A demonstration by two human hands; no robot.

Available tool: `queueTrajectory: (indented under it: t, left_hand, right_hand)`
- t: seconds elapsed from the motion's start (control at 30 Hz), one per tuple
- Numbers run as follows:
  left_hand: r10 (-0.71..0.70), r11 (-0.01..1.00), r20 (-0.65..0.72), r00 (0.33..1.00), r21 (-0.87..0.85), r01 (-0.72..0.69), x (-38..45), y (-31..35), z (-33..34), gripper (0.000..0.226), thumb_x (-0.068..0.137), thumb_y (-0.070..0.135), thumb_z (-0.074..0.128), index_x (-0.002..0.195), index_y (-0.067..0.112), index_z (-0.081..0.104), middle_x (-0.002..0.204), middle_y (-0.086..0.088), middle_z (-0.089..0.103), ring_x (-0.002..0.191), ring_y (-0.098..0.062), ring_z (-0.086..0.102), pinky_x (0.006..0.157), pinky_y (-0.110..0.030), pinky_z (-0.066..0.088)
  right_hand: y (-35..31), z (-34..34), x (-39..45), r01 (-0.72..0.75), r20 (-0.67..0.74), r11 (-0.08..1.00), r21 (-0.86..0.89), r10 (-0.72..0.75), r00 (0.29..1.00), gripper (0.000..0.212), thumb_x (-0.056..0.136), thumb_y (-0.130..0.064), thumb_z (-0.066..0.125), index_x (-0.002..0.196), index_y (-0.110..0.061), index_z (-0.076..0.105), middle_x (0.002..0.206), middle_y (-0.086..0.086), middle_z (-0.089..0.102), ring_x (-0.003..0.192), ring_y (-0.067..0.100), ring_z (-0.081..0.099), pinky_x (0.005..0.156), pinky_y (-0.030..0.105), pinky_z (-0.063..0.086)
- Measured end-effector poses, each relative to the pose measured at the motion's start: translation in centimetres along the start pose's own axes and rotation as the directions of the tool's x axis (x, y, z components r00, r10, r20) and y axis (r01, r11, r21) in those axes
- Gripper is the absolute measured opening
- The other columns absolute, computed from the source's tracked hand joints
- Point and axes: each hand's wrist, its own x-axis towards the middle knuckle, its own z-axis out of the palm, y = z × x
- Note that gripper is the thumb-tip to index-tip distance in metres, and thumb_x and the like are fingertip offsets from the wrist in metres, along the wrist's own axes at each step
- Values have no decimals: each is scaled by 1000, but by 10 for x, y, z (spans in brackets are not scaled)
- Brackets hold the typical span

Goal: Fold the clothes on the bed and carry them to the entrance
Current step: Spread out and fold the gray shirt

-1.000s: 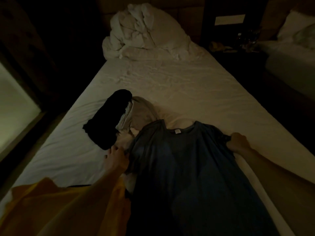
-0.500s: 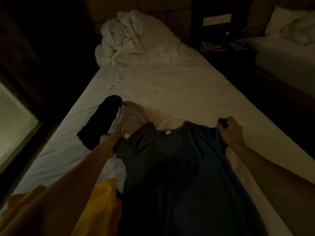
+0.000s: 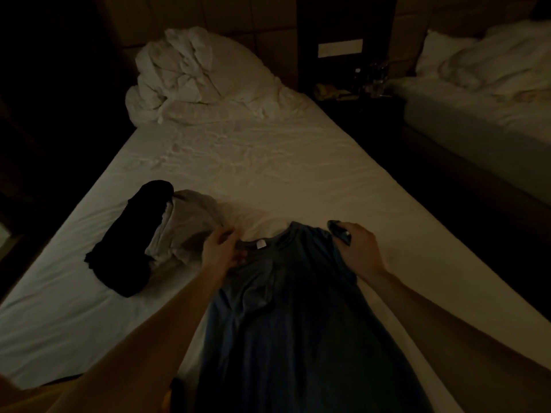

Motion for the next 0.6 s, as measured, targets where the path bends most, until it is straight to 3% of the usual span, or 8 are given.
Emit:
queueTrajectory:
  t: [0.07, 0.13, 0.23, 0.33, 0.4, 0.5, 0.6]
  left_hand:
    - [141, 950, -47, 989, 286, -122, 0, -28, -15, 16, 91, 14, 65, 107, 12, 62, 98, -12, 67, 79, -31, 67, 70, -35, 54]
    - [184, 848, 29, 983, 501, -173, -5, -58, -32, 20, 87, 12, 67, 107, 14, 63, 95, -6, 65, 89, -27, 64, 77, -32, 49]
    - [203, 648, 146, 968, 721, -245, -14, -86, -47, 24, 81, 30, 66, 99, 37, 52, 101, 2, 59, 87, -20, 62, 74, -36, 54]
    - [314, 472, 159, 936, 829, -299, -29, -86, -48, 22, 81, 39, 63, 91, 38, 43, 102, 7, 51, 80, -16, 58, 63, -35, 54]
    - [376, 448, 129, 918, 842, -302, -41, -81, -45, 22, 82, 39, 65, 97, 32, 50, 111, 3, 48, 87, -22, 57, 65, -36, 53]
    - [316, 508, 100, 943, 822, -257, -52, -84, -46, 38, 82, 35, 68, 112, 16, 55, 121, -9, 49, 103, -31, 55, 77, -40, 49]
    - [128, 517, 113, 985, 840, -164, -66, -88, -57, 58, 87, 36, 63, 134, 8, 42, 130, -14, 47, 120, -32, 48, 93, -38, 42]
  right_hand:
    - [1, 4, 0, 15, 15, 1000, -7, -15, 1000, 36, 95, -18, 61, 131, -15, 60, 125, 10, 63, 107, 23, 61, 87, 17, 39]
    - [-2, 10, 0, 29, 27, 999, -27, -28, 999, 37, 94, -17, 60, 131, -19, 60, 124, 10, 63, 106, 22, 62, 88, 18, 41]
    - [-20, 27, 0, 47, 13, 997, -60, -46, 999, 39, 89, -9, 58, 125, -20, 63, 118, 9, 64, 103, 24, 61, 86, 22, 43]
    - [-52, 55, -2, 92, 46, 982, -162, -86, 995, 45, 84, -10, 49, 128, -13, 60, 125, 11, 61, 116, 29, 57, 95, 31, 42]
    - [-70, 77, -9, 101, 271, 970, -220, -39, 962, 55, 91, -18, 52, 145, -13, 42, 148, 13, 42, 136, 32, 40, 111, 37, 33]
    - [-83, 101, -31, 152, 600, 952, -266, 40, 799, 77, 96, -37, 58, 157, -26, 12, 164, 6, -2, 148, 35, 12, 119, 46, 22]
    - [-82, 100, -55, 193, 608, 936, -295, 28, 793, 67, 102, -36, 46, 156, -31, 8, 164, -2, -7, 150, 32, 4, 121, 47, 16]
